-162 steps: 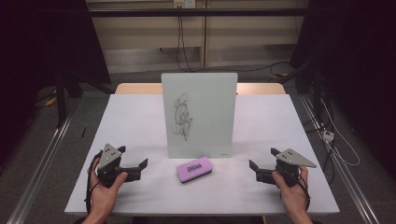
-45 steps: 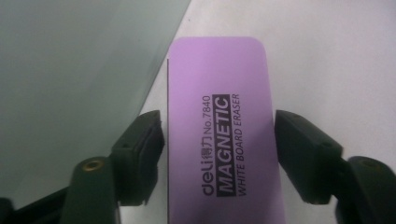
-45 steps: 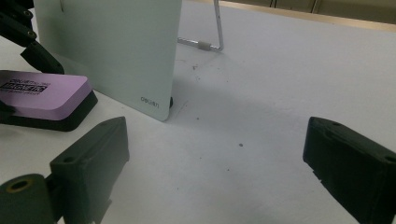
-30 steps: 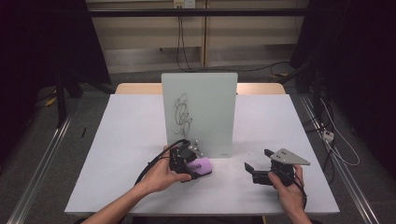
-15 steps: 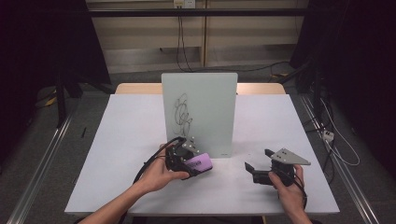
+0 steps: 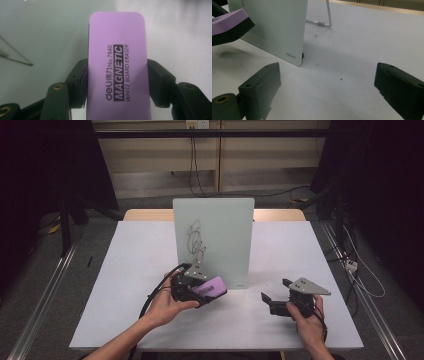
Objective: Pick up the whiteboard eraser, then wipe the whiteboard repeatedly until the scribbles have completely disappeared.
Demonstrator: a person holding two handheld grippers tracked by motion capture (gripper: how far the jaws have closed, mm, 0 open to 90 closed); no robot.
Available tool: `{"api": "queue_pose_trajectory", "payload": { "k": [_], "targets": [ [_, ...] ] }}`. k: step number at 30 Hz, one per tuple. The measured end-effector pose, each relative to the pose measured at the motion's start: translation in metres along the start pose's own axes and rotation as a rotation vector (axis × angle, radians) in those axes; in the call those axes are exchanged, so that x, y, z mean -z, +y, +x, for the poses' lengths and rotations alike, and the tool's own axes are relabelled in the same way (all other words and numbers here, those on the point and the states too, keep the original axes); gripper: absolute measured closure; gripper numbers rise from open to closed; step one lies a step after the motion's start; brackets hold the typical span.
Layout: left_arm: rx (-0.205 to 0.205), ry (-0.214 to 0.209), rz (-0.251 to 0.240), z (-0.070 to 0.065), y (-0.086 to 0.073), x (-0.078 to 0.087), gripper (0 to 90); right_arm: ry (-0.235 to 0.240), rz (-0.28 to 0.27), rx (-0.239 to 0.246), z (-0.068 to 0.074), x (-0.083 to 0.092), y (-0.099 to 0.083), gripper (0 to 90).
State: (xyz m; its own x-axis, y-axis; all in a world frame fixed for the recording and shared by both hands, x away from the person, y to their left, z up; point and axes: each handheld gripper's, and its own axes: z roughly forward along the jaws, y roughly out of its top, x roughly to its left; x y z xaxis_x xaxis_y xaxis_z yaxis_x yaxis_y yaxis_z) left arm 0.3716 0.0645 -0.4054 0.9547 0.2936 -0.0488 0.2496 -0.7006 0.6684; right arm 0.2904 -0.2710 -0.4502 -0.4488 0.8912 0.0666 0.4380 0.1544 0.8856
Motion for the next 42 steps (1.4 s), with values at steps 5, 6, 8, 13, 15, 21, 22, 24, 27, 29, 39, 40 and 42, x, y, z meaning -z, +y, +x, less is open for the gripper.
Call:
{"api": "queue_pose_trajectory", "payload": {
  "k": [5,6,8,13,15,21,22,24,27,29,39,40,42],
  "targets": [
    [-0.013,0.007,-0.038,-0.002,0.001,0.003,41.3,-0.003,0.000,0.000,0.000,-0.001,0.000,6.8],
    [-0.016,0.007,-0.046,-0.002,0.002,0.004,41.2,-0.002,0.001,0.001,0.001,-0.001,0.000,6.8],
    [-0.014,0.018,-0.069,-0.002,0.003,0.008,41.3,0.001,0.001,0.010,0.001,-0.001,0.000,6.8],
    [-0.016,0.036,-0.122,-0.001,0.005,0.017,41.2,0.003,-0.002,0.012,0.002,0.001,-0.001,6.8],
    [-0.018,0.040,-0.131,-0.002,0.006,0.021,41.2,0.004,-0.003,0.009,0.002,0.002,-0.001,6.8],
    [-0.009,0.052,-0.169,0.001,0.007,0.031,41.2,0.012,-0.009,0.007,0.002,0.002,0.000,6.8],
    [-0.007,0.054,-0.181,0.001,0.007,0.032,41.3,0.010,-0.009,0.009,0.002,0.002,0.000,6.8],
    [-0.013,0.059,-0.182,0.002,0.007,0.036,41.3,0.006,-0.007,0.006,0.001,0.000,0.000,6.8],
    [-0.004,0.061,-0.203,0.003,0.006,0.040,41.2,0.006,-0.002,0.006,0.001,-0.003,0.001,6.8],
    [-0.005,0.069,-0.200,0.004,0.006,0.043,41.2,0.006,0.003,0.008,0.002,-0.004,0.001,6.8],
    [-0.017,0.102,-0.221,0.006,0.012,0.059,41.3,0.005,-0.007,-0.003,-0.002,0.001,-0.002,6.8],
    [-0.018,0.109,-0.227,0.007,0.012,0.061,41.2,0.011,-0.008,-0.009,-0.002,0.001,-0.002,6.8],
    [-0.017,0.119,-0.231,0.008,0.013,0.064,41.3,0.014,-0.009,0.001,-0.001,0.001,-0.002,6.8]
  ]
}}
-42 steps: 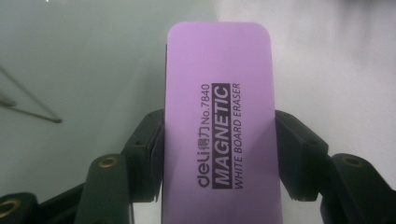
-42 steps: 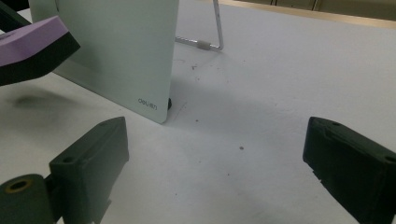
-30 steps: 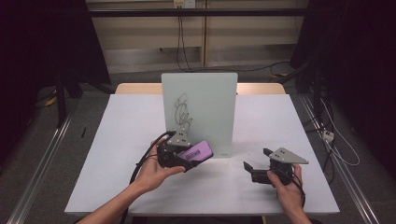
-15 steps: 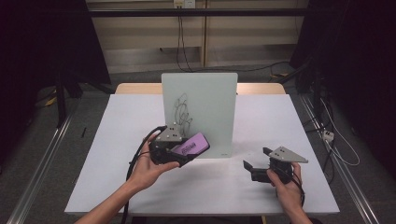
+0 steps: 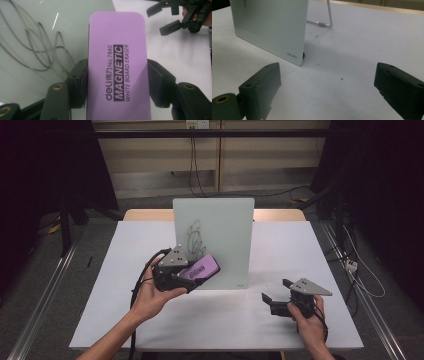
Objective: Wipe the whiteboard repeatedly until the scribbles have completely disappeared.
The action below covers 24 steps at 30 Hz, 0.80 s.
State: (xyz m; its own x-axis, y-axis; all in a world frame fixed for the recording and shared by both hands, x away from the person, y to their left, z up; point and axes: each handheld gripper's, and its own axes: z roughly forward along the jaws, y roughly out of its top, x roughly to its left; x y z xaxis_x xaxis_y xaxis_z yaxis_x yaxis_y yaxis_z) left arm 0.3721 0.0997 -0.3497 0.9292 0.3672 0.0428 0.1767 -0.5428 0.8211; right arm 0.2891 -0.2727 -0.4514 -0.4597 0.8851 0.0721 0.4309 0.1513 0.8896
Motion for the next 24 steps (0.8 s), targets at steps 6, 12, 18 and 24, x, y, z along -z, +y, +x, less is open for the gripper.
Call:
{"api": "queue_pose_trajectory", "payload": {
  "k": [6,12,18,24],
  "targets": [
    [0.013,0.033,-0.015,0.004,0.000,0.008,41.2,0.003,0.001,0.005,0.003,-0.001,0.001,6.8],
    [0.015,0.059,-0.030,0.009,0.005,0.017,41.3,0.003,0.003,0.011,0.004,-0.001,0.001,6.8],
    [0.016,0.082,-0.068,0.017,0.012,0.037,41.3,0.004,0.005,0.011,0.002,-0.001,0.001,6.6],
    [0.026,0.110,-0.086,0.022,0.013,0.048,41.3,0.003,0.001,0.013,0.003,0.000,0.000,6.7]
  ]
}}
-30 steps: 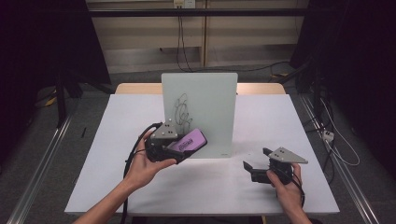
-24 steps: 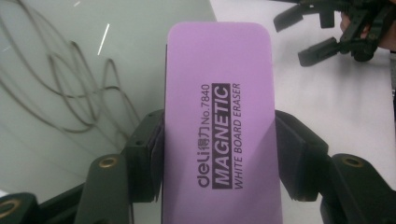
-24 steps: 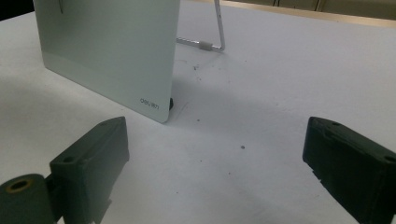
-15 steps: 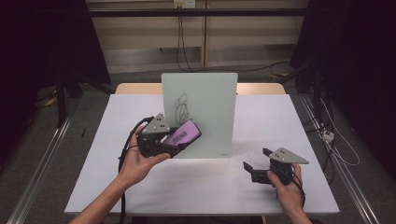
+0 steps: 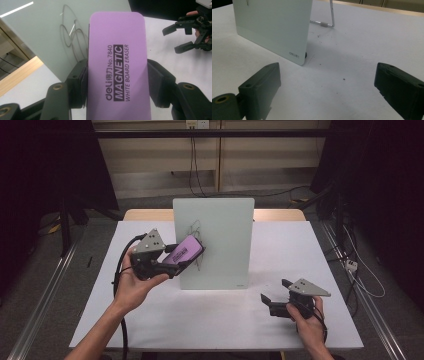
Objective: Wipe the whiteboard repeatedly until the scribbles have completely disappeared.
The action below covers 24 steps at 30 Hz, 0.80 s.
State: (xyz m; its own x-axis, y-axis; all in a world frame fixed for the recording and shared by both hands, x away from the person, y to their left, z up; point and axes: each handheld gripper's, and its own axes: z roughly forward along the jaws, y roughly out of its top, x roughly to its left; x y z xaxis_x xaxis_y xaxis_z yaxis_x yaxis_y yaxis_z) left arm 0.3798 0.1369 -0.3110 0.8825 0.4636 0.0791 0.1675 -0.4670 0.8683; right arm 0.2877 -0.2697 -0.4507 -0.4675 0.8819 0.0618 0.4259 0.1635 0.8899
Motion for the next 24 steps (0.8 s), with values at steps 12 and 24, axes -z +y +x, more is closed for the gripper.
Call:
{"api": "queue_pose_trajectory", "payload": {
  "k": [12,24],
  "targets": [
    [-0.049,0.059,-0.010,0.004,0.019,0.006,41.3,-0.002,0.002,-0.007,-0.001,0.000,0.000,6.6],
    [-0.063,0.090,-0.023,0.013,0.036,-0.004,41.3,-0.002,0.002,0.004,-0.001,0.000,0.000,6.6]
  ]
}}
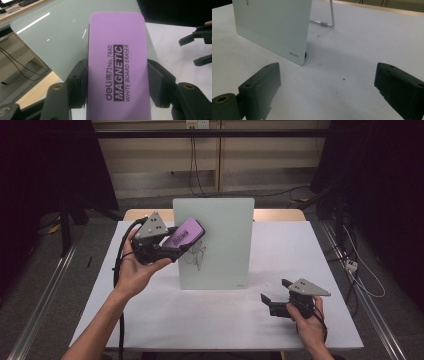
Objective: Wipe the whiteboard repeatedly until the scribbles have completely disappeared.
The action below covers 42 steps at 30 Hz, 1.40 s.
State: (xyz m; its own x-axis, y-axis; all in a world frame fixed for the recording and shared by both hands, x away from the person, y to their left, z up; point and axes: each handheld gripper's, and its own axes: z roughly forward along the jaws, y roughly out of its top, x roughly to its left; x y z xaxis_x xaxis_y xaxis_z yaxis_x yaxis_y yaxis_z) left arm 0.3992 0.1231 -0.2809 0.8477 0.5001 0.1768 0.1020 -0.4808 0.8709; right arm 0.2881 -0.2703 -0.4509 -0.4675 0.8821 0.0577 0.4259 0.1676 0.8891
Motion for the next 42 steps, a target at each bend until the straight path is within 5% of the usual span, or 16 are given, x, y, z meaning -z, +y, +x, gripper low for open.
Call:
{"api": "queue_pose_trajectory", "payload": {
  "k": [15,26,42],
  "targets": [
    [-0.071,0.023,-0.001,0.006,0.018,-0.011,41.3,0.007,0.004,-0.005,0.000,-0.001,0.000,6.3],
    [-0.057,0.017,0.005,0.020,0.019,-0.020,41.3,0.012,0.010,-0.018,-0.001,-0.002,-0.001,6.3],
    [-0.111,0.041,0.031,0.023,0.018,-0.027,41.4,0.005,0.006,-0.008,-0.001,0.000,-0.001,6.3]
  ]
}}
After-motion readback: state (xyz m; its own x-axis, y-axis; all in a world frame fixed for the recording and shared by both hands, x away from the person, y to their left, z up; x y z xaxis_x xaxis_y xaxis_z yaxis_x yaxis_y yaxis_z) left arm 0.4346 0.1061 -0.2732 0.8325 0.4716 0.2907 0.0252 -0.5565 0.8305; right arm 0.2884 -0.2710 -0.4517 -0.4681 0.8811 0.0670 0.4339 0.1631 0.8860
